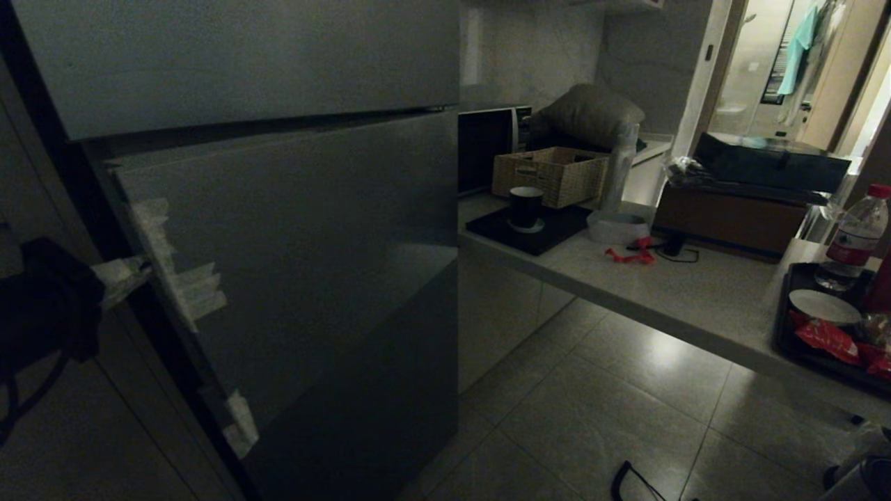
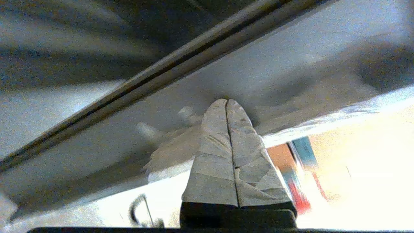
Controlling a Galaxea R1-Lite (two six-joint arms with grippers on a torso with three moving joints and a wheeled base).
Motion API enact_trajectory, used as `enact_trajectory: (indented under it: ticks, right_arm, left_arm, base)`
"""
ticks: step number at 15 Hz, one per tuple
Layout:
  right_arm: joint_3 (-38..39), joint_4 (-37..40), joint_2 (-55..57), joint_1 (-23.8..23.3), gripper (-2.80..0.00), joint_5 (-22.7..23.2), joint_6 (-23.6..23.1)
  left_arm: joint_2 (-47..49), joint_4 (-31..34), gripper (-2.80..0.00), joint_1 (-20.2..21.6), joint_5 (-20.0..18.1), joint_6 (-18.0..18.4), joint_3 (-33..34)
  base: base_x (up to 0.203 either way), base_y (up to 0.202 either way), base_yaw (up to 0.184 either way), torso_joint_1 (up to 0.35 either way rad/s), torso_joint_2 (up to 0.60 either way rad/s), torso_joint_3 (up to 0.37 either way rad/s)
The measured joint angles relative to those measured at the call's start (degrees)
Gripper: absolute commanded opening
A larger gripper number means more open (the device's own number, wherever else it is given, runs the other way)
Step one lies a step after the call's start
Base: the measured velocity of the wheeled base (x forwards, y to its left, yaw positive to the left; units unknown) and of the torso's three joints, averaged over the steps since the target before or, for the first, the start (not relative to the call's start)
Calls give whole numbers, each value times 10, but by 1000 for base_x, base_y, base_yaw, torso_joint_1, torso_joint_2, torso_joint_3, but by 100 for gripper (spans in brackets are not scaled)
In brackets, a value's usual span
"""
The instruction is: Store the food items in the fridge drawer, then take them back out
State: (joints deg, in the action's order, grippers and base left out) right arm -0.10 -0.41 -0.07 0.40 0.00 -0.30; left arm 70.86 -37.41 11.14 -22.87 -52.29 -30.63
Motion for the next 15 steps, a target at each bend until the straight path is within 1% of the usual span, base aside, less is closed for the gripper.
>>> enact_trajectory:
  ticks: [2,4,5,6,7,9,11,13,14,15]
  right_arm:
    - [0,0,0,1,-280,0,0]
    - [0,0,0,0,-280,0,-1]
    - [0,0,0,0,-280,0,-1]
    - [0,0,0,0,-280,0,-1]
    - [0,0,0,0,-280,0,0]
    - [0,0,0,0,-280,0,0]
    - [0,0,0,0,-280,0,0]
    - [0,1,0,0,-280,0,0]
    - [0,1,0,0,-280,0,0]
    - [0,1,0,0,-280,0,0]
  left_arm:
    - [-91,36,-280,-15,2,1,23]
    - [-188,101,-280,-24,2,7,29]
    - [-234,145,-280,-26,2,20,26]
    - [-272,192,-280,-28,4,46,22]
    - [-303,245,-280,-29,8,94,21]
    - [-350,334,-280,-28,31,213,33]
    - [-398,407,-280,-27,83,378,82]
    - [-436,446,-280,-26,154,527,147]
    - [-455,452,-280,-26,186,578,175]
    - [-472,454,-280,-26,203,609,202]
  base:
    - [0,0,0,0,0,0]
    - [0,0,0,0,0,0]
    - [0,0,0,0,0,0]
    - [0,0,0,0,0,0]
    - [0,0,0,0,0,0]
    - [0,0,0,0,0,0]
    - [0,0,0,0,0,0]
    - [0,0,0,0,0,0]
    - [0,0,0,0,0,0]
    - [0,0,0,0,0,0]
